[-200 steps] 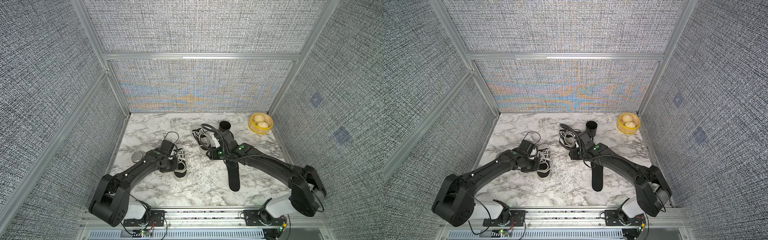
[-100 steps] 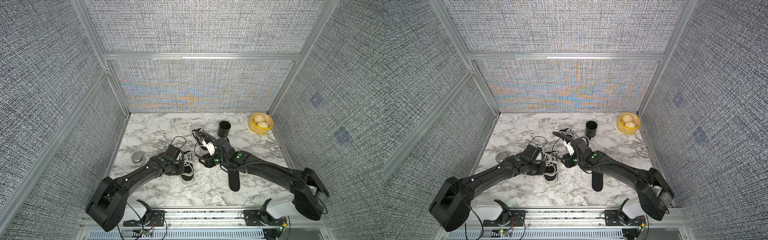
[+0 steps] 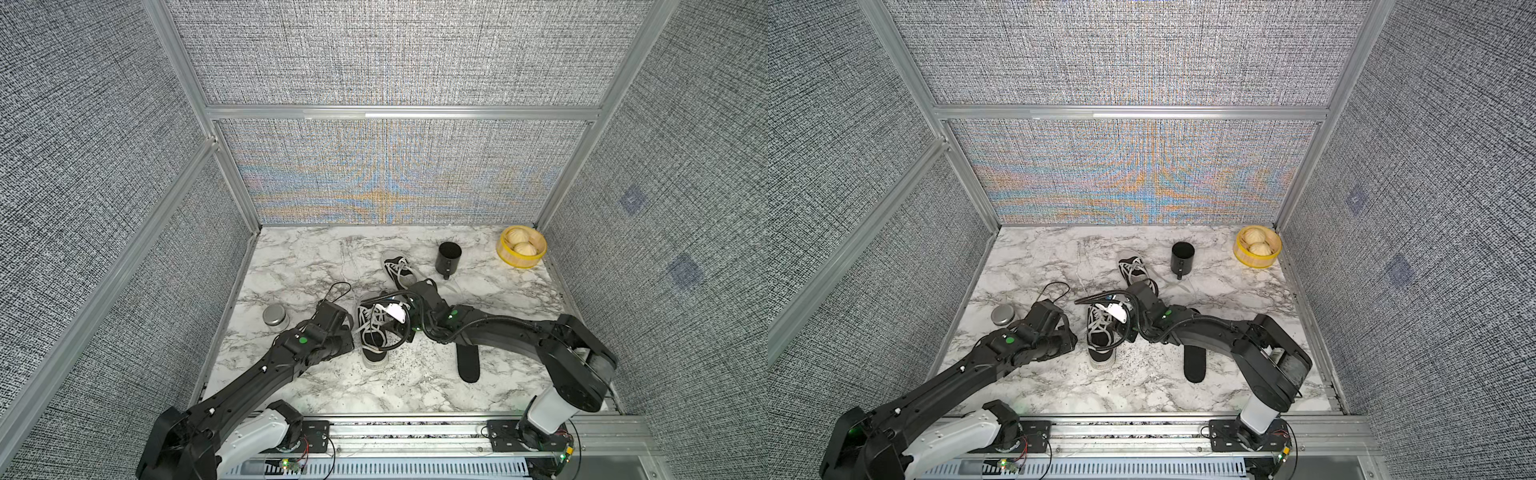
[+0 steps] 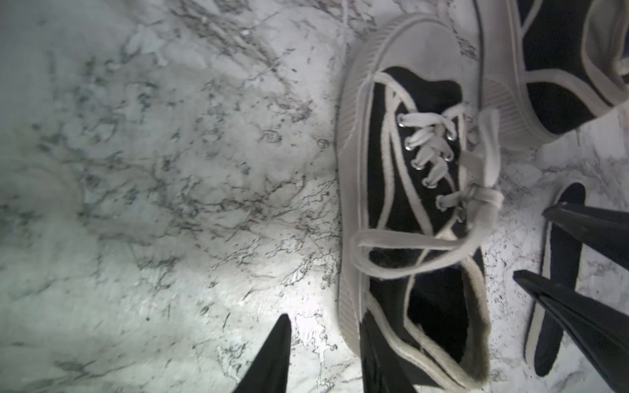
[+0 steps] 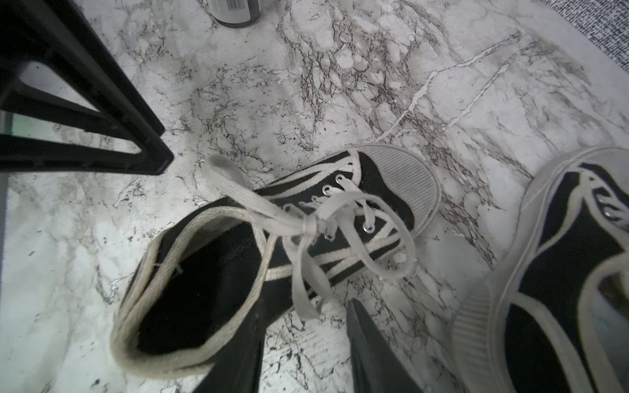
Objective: Remove the insole from the shoe
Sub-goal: Untie the shoelace on the shoe.
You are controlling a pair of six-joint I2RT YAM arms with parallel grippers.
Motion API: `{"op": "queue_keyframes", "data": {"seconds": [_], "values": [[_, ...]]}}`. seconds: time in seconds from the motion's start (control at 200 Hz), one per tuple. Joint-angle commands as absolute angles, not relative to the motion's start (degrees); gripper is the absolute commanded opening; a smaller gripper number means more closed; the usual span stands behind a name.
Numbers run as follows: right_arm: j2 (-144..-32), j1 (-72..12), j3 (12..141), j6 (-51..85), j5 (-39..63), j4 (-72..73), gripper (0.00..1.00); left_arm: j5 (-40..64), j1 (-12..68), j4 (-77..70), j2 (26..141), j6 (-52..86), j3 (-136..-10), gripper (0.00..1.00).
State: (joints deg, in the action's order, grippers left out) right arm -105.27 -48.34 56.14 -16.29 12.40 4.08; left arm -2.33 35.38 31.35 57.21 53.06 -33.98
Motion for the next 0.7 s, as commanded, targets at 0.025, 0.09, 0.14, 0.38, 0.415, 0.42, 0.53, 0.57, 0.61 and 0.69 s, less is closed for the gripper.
{"op": "queue_keyframes", "data": {"seconds": [0.025,0.09,0.14,0.38,0.415,0.42,0.53,0.57,0.61,0.69], "values": [[-107.24,-48.43,57.76,-19.54,12.28,7.25,0.39,-7.70,35.29,31.05,53.50,59.71,-31.15,0.36],[-108.16,-48.43,58.24,-19.78,13.72,7.08,0.37,-9.05,35.25,30.57,51.44,59.85,-29.75,0.36],[-108.95,-48.43,58.18,-20.16,14.36,6.92,0.34,-9.89,35.24,30.63,49.99,60.15,-28.80,0.36],[-110.19,-48.47,59.10,-21.49,15.90,5.63,0.16,-10.57,35.24,31.61,47.10,60.49,-28.08,0.37],[-110.17,-48.47,59.39,-21.67,15.87,5.22,0.12,-10.40,35.24,31.54,47.21,60.27,-28.19,0.37],[-110.15,-48.49,59.44,-21.69,15.85,5.11,0.11,-10.34,35.24,31.46,47.29,60.24,-28.20,0.37],[-109.34,-48.49,60.41,-21.69,15.74,3.68,0.00,-7.96,35.24,28.55,48.00,57.75,-28.39,0.41],[-108.65,-48.51,60.64,-21.42,15.77,3.07,0.00,-4.86,35.25,25.08,48.69,55.66,-28.24,0.44],[-107.83,-48.51,60.77,-21.08,15.65,2.51,0.00,-1.36,35.25,21.23,49.65,53.15,-28.17,0.45],[-106.06,-48.52,60.91,-20.46,15.52,1.23,0.00,3.29,35.26,18.17,52.39,51.84,-29.51,0.47]]}}
